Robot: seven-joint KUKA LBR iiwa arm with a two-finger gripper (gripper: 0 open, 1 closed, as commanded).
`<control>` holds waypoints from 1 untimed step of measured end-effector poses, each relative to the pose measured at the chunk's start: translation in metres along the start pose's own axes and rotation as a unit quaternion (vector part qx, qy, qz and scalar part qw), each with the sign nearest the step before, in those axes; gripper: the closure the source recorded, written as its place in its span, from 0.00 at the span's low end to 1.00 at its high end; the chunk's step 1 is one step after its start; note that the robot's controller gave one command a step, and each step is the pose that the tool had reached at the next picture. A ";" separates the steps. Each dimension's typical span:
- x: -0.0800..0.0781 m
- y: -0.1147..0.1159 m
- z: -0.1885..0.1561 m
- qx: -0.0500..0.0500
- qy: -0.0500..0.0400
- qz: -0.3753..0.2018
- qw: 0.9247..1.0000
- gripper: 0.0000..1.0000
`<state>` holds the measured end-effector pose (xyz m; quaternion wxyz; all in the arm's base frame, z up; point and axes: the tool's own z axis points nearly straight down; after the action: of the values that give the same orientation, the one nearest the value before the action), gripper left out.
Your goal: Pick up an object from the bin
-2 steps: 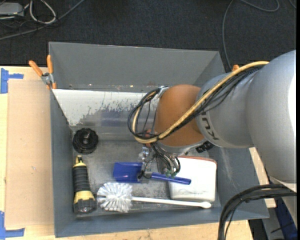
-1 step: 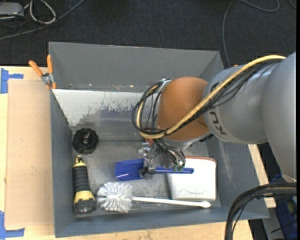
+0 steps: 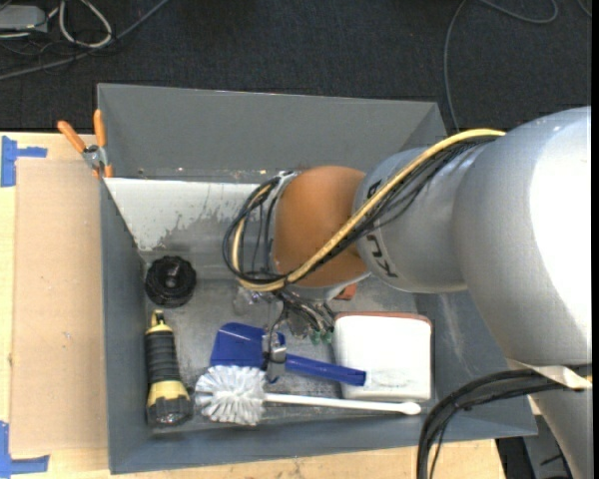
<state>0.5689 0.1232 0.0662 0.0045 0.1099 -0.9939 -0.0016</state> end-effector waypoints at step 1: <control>0.000 -0.001 -0.003 0.000 -0.001 0.001 1.000 0.00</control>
Offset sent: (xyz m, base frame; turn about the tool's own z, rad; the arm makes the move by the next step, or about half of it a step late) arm -0.0206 -0.0106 0.0339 -0.1500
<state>0.5693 0.1226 0.0690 0.0033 0.1091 -0.9940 -0.0014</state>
